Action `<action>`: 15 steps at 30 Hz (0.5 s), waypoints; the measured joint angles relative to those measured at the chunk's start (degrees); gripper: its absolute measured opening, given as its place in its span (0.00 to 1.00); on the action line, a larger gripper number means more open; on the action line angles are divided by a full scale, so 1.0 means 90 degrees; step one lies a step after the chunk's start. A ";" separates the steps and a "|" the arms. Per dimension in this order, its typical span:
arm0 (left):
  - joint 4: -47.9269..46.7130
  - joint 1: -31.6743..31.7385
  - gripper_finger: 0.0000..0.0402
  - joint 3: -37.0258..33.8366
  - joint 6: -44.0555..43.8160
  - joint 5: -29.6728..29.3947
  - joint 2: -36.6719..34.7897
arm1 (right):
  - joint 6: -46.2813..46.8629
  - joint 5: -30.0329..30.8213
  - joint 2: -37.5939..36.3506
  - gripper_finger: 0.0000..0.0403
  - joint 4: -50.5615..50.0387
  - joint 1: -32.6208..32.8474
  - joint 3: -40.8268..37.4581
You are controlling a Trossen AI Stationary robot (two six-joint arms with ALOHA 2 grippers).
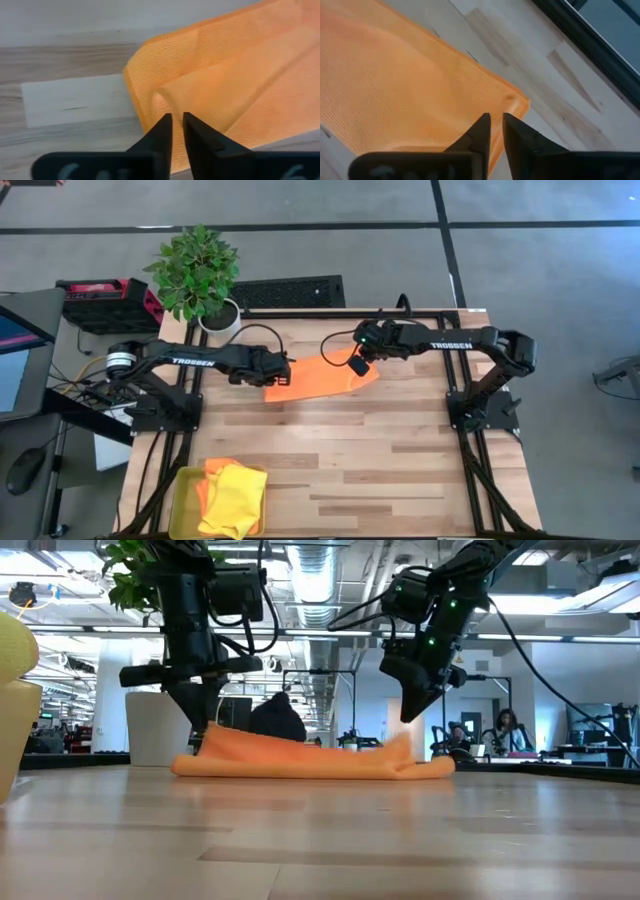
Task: Fold microfiber towels
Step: Fold the orange microfiber towel
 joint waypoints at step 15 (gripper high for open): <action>-0.0058 0.0005 0.33 -0.0005 0.0757 0.0313 0.0137 | -0.1033 -0.0779 -0.0062 0.51 -0.0318 0.0012 0.0002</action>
